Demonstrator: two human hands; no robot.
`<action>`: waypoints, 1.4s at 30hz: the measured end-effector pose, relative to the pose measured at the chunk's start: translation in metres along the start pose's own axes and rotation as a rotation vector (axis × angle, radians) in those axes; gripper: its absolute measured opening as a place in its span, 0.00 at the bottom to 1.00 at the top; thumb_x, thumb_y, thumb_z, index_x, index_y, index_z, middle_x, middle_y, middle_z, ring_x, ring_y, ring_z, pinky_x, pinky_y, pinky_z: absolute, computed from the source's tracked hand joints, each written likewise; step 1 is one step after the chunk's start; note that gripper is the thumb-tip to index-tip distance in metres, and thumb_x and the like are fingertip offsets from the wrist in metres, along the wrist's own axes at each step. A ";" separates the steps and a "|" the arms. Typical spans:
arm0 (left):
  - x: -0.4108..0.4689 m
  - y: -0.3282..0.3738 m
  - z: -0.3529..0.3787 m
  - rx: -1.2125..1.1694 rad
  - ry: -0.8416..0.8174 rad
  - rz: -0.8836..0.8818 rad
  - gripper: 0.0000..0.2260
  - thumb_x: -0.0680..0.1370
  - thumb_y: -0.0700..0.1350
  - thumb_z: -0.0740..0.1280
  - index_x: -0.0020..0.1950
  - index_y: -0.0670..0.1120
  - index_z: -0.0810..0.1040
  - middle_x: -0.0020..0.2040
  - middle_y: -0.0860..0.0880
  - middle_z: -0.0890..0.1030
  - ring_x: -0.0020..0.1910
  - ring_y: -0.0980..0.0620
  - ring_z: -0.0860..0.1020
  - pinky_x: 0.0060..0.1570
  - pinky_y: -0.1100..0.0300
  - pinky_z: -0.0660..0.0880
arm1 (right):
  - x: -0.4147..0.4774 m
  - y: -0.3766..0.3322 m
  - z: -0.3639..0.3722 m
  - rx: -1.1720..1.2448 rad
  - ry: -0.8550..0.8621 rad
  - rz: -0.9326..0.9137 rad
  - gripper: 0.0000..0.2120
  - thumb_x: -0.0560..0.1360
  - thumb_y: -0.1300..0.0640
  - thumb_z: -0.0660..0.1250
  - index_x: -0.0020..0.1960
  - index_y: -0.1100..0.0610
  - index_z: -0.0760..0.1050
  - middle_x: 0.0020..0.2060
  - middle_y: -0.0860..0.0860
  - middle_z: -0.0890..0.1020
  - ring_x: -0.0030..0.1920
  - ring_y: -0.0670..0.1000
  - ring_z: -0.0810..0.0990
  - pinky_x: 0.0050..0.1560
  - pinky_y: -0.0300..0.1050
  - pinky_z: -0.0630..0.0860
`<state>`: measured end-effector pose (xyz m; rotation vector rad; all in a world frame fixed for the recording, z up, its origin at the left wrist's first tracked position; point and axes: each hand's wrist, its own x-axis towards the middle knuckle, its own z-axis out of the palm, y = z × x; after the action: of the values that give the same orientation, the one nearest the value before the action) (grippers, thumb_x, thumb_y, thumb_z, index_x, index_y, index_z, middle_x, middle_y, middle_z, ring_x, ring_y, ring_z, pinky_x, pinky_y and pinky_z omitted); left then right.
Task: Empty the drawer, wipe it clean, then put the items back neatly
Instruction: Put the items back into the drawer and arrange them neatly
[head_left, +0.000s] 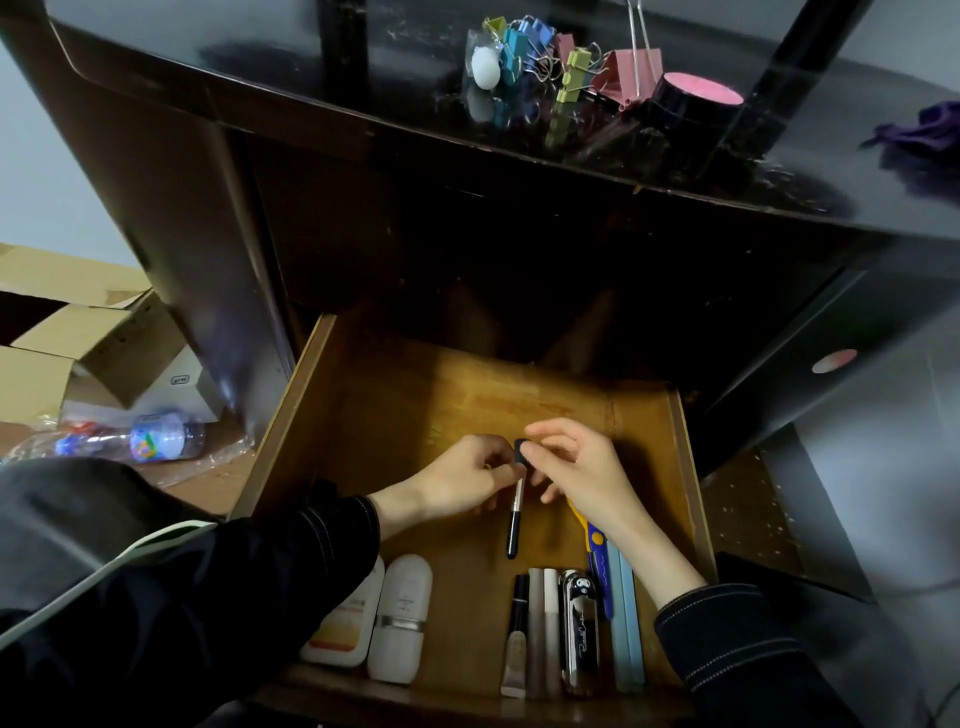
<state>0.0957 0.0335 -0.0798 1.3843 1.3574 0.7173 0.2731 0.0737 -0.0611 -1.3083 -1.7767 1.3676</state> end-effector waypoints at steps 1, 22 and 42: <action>-0.001 0.001 0.001 0.006 -0.013 0.013 0.07 0.83 0.47 0.65 0.47 0.46 0.77 0.32 0.45 0.77 0.26 0.51 0.73 0.28 0.58 0.71 | 0.000 0.000 0.000 -0.014 -0.023 0.011 0.08 0.78 0.59 0.71 0.55 0.51 0.80 0.46 0.51 0.84 0.39 0.51 0.85 0.34 0.45 0.82; -0.025 -0.022 0.051 0.616 -0.281 -0.125 0.16 0.71 0.50 0.77 0.53 0.45 0.78 0.48 0.46 0.83 0.44 0.48 0.81 0.38 0.56 0.77 | 0.003 0.010 -0.011 -0.234 -0.027 0.171 0.05 0.75 0.59 0.73 0.48 0.51 0.81 0.37 0.50 0.85 0.35 0.46 0.84 0.31 0.38 0.78; -0.037 -0.013 0.063 0.509 -0.189 -0.174 0.10 0.71 0.48 0.71 0.46 0.48 0.72 0.45 0.48 0.81 0.44 0.46 0.81 0.34 0.57 0.75 | 0.001 0.013 -0.006 -0.371 -0.041 0.212 0.03 0.76 0.59 0.72 0.49 0.52 0.81 0.37 0.51 0.86 0.37 0.49 0.83 0.37 0.43 0.77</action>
<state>0.1422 -0.0202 -0.1018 1.6503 1.5448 0.1171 0.2824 0.0767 -0.0714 -1.7160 -2.0365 1.2146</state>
